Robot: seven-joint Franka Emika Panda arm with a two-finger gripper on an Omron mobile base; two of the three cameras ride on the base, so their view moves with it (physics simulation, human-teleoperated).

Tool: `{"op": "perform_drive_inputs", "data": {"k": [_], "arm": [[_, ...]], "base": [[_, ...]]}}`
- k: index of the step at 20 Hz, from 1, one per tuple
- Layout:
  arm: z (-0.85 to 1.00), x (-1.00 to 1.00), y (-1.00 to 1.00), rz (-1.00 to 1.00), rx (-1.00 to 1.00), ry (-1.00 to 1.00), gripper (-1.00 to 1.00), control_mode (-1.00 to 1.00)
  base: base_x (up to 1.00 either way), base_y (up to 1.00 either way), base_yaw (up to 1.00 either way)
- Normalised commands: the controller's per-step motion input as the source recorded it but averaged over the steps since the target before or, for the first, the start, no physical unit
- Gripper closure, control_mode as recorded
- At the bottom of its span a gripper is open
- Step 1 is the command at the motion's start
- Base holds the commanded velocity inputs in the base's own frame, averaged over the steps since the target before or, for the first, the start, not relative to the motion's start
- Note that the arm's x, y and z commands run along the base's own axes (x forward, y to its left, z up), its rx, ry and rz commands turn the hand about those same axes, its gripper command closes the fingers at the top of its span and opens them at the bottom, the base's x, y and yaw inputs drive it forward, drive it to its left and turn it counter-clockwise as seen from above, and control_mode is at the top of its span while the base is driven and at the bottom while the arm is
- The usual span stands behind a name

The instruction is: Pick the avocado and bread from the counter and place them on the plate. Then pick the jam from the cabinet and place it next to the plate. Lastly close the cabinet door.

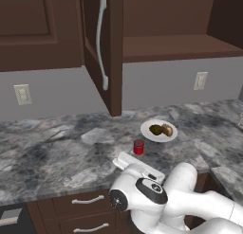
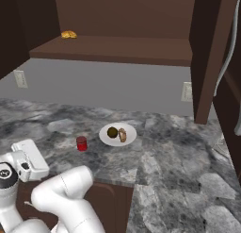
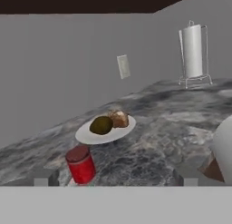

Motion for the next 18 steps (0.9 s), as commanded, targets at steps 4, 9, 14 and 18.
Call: {"op": "perform_drive_inputs", "data": {"k": [4,9,14,18], "arm": [[0.57,-0.21,0.42,0.00,0.00,-0.12,-1.00,-1.00],[0.54,-0.15,0.42,-0.02,0.00,-0.11,-1.00,-1.00],[0.54,-0.11,0.46,-0.08,0.00,-0.14,-1.00,-1.00],[0.56,-0.12,0.45,-0.11,0.00,-0.17,-1.00,-1.00]], "base": [[0.00,0.00,0.00],[0.00,0.00,0.00],[0.00,0.00,0.00],[0.00,0.00,0.00]]}}
